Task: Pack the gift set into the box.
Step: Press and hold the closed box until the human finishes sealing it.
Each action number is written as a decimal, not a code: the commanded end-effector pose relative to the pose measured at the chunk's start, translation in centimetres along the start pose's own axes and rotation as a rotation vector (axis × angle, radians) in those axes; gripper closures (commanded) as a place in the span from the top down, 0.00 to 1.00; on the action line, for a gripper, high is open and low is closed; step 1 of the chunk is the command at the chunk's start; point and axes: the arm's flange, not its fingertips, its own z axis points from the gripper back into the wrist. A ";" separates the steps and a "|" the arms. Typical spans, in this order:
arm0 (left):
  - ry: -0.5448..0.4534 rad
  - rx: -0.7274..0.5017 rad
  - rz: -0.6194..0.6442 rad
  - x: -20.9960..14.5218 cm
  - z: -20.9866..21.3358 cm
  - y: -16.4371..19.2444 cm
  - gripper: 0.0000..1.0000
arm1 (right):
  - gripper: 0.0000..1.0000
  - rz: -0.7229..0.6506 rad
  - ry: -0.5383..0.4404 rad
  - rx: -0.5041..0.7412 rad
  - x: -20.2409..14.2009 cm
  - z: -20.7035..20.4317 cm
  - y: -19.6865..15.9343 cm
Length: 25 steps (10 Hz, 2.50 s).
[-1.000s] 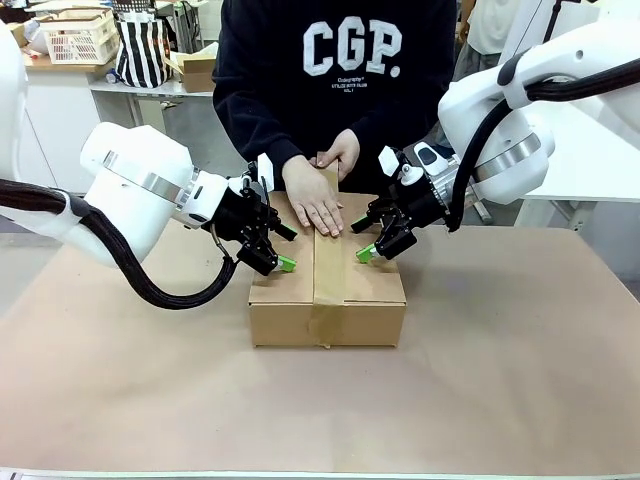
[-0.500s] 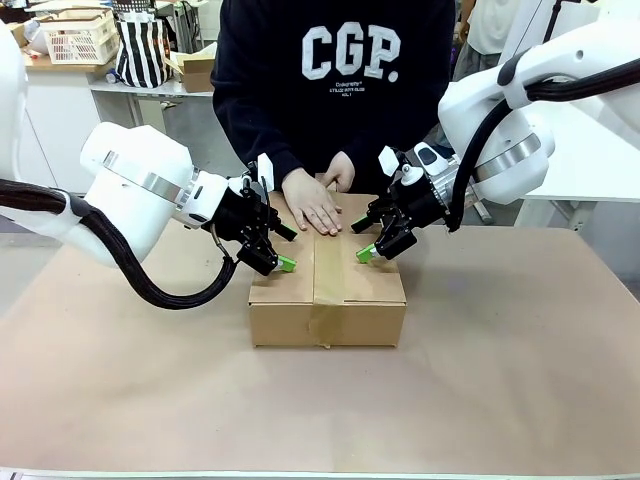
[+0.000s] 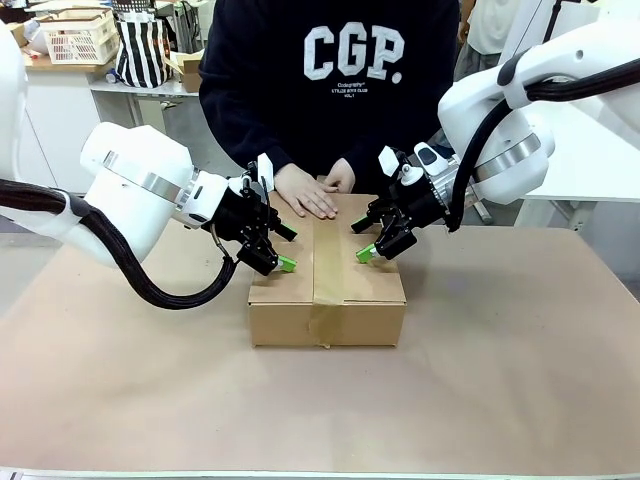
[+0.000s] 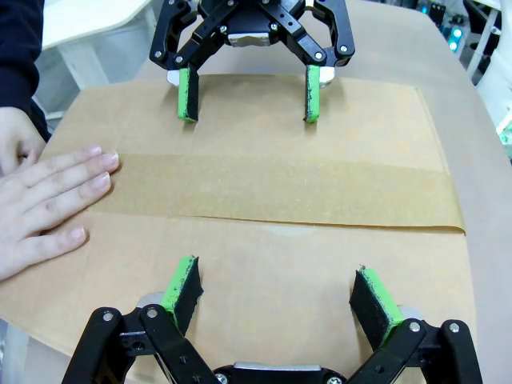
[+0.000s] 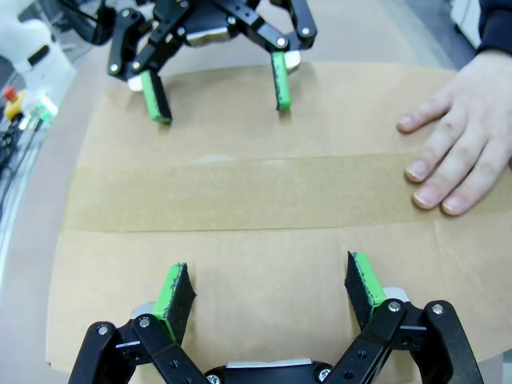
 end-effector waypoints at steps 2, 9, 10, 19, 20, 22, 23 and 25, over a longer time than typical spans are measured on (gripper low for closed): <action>0.008 0.001 -0.011 -0.3 -0.1 -0.3 1.00 | 1.00 0.007 0.000 -0.001 -0.1 -0.1 0.1; 0.008 0.001 -0.011 -0.3 -0.1 -0.3 1.00 | 1.00 0.007 0.000 -0.001 -0.1 -0.1 0.1; 0.008 0.001 -0.011 -0.3 -0.1 -0.3 1.00 | 1.00 0.007 0.000 -0.001 -0.1 -0.1 0.1; 0.008 0.001 -0.011 -0.3 -0.1 -0.3 1.00 | 1.00 0.007 0.000 -0.001 -0.1 -0.1 0.1; 0.008 0.001 -0.011 -0.3 -0.1 -0.3 1.00 | 1.00 0.007 0.000 -0.001 -0.1 -0.1 0.1; 0.008 0.001 -0.011 -0.3 -0.1 -0.3 1.00 | 1.00 0.007 0.000 -0.001 -0.1 -0.1 0.1; 0.008 0.001 -0.011 -0.3 -0.1 -0.3 1.00 | 1.00 0.007 0.000 -0.001 -0.1 -0.1 0.1; 0.008 0.001 -0.011 -0.3 -0.1 -0.3 1.00 | 1.00 0.007 0.000 -0.001 -0.1 -0.1 0.1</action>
